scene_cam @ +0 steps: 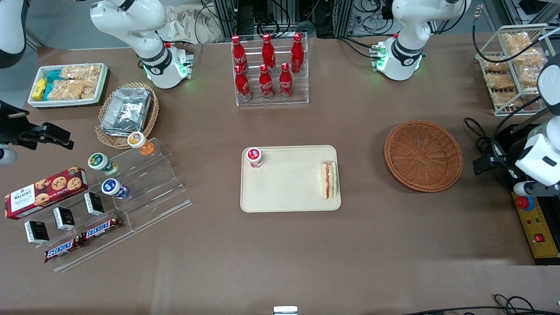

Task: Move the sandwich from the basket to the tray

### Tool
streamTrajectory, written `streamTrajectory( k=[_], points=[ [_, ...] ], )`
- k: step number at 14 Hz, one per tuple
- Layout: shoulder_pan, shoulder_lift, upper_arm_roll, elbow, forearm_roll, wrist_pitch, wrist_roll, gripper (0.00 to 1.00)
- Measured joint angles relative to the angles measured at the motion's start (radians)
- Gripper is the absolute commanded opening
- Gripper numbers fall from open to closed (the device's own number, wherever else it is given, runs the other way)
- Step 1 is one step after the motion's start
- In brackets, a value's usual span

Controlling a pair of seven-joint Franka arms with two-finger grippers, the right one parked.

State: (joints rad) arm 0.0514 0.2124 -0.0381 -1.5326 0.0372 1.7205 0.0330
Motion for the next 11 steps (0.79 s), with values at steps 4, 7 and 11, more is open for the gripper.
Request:
streamTrajectory(
  k=[4, 7, 11],
  points=[
    [-0.013, 0.0, 0.0, -0.002, -0.002, 0.0, 0.001, 1.0],
    [-0.013, 0.0, 0.002, 0.001, -0.025, 0.0, 0.001, 1.0],
    [-0.013, 0.0, 0.005, 0.002, -0.029, 0.0, 0.001, 1.0]
  ],
)
